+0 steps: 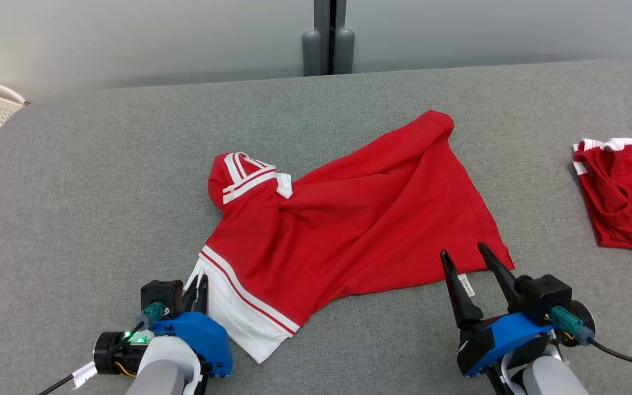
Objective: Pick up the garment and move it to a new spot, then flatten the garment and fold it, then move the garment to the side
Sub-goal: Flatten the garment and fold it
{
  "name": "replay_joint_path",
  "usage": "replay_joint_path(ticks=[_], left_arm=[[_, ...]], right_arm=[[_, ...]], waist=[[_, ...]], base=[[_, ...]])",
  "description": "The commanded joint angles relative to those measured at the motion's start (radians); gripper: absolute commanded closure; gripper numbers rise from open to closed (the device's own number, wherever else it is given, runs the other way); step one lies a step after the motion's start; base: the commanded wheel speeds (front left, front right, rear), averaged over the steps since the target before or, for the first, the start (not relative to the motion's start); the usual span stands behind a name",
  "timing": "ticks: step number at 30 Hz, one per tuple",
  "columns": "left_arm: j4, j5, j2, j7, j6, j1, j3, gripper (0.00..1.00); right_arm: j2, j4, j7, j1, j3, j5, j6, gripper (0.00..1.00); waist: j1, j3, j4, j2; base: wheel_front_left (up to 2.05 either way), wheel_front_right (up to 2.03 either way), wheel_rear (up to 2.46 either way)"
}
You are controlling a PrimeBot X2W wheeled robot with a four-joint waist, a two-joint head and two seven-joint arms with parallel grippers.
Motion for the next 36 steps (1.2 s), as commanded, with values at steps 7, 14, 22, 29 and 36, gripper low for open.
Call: replay_joint_path(ticks=[7, 14, 22, 29, 36], left_arm=[[-0.02, -0.015, 0.004, -0.051, 0.015, 0.02, 0.014, 1.0], [-0.093, -0.048, 0.018, -0.074, 0.044, 0.15, 0.044, 0.75], [-0.142, -0.071, 0.015, -0.081, 0.064, 0.198, 0.061, 0.0], [-0.25, -0.056, 0.016, -0.091, 0.051, 0.219, 0.064, 0.0], [-0.37, -0.033, 0.006, -0.091, 0.037, 0.243, 0.052, 0.0]], right_arm=[[0.001, -0.004, -0.006, 0.035, -0.008, 0.009, 0.0, 0.0], [0.0, -0.011, -0.01, 0.078, -0.055, 0.016, 0.0, 0.0], [0.0, -0.036, -0.019, 0.127, -0.141, -0.018, 0.0, 0.0], [0.0, -0.067, -0.023, 0.16, -0.182, -0.04, 0.0, 0.0], [0.0, -0.108, -0.027, 0.156, -0.189, -0.043, 0.0, 0.0]], waist=[[0.0, -0.025, 0.018, 0.0], [0.0, -0.054, 0.058, 0.0], [0.0, -0.088, 0.07, 0.0], [0.0, -0.138, 0.056, 0.0], [0.0, -0.172, 0.038, 0.0]], base=[[0.0, 0.0, 0.0], [0.0, 0.0, 0.0], [0.0, 0.0, 0.0], [0.0, 0.0, 0.0], [0.0, 0.0, 0.0]])
